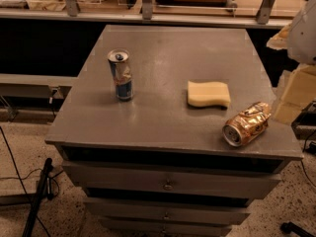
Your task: Move orange can near redbull can
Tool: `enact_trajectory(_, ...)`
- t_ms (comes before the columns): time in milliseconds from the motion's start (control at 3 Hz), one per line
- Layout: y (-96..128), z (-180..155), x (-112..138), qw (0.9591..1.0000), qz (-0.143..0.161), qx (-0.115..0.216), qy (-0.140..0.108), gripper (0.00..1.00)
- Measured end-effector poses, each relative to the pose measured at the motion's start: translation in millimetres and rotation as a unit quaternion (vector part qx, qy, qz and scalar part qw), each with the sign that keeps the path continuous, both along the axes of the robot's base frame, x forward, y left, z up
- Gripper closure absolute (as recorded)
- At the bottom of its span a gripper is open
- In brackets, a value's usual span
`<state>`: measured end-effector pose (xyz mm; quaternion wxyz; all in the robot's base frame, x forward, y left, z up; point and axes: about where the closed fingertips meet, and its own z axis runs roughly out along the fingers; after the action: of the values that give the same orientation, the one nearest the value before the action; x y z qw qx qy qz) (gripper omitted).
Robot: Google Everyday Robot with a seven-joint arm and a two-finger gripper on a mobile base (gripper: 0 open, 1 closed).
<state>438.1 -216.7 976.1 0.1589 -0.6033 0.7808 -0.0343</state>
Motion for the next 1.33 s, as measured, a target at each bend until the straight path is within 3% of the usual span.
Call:
enact_trajectory(667, 3, -2, 3, 0.9999, 0.006, -0.007, -0.01, 0.0)
enact_trajectory(1000, 11, -20, 11, 0.998, 0.054, -0.024, -0.023, 0.0)
enact_trajectory(1333, 20, -43, 16, 0.9897, 0.133, -0.029, -0.043, 0.0)
